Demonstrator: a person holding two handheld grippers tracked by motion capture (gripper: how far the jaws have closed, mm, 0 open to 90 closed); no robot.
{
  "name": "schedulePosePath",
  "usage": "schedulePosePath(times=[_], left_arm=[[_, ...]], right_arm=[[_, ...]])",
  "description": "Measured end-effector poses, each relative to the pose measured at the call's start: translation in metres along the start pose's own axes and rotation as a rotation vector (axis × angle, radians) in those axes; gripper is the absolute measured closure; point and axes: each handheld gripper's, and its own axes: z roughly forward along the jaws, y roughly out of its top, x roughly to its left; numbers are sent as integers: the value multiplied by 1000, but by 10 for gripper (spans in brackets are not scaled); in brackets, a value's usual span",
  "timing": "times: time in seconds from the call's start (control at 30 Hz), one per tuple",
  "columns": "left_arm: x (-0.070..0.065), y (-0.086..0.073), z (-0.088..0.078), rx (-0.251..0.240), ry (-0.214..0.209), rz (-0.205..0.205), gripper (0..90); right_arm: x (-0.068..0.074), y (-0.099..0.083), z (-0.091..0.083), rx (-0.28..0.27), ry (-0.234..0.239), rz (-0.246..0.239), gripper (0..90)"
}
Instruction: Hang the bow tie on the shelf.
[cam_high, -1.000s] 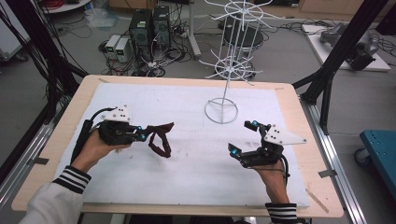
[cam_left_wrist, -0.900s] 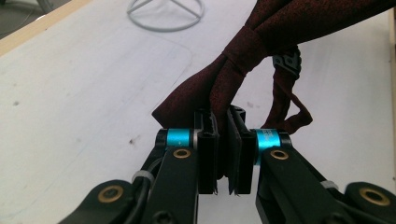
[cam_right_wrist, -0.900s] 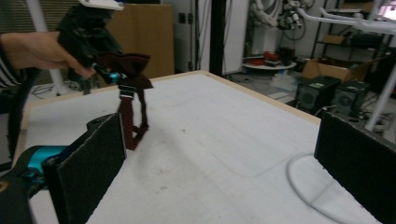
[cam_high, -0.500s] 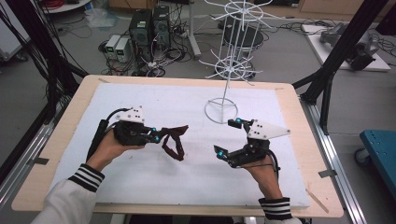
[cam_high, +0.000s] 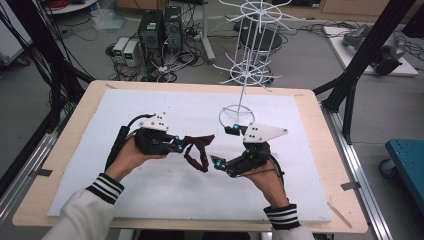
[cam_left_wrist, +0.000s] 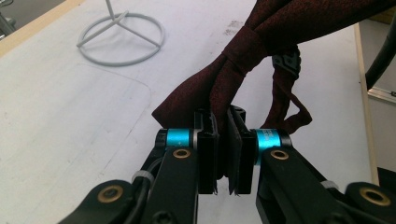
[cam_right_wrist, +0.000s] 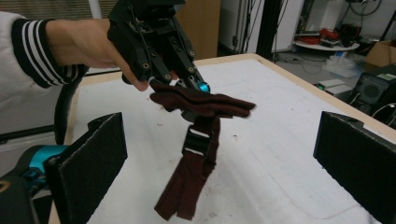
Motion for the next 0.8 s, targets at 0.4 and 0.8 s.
schedulePosePath(times=[0.4, 0.8], left_arm=[[-1, 3, 6, 19, 3, 10, 835], [-1, 5, 9, 36, 23, 12, 835]], right_arm=[[1, 3, 15, 43, 38, 36, 181], [0, 6, 24, 65, 19, 36, 430]])
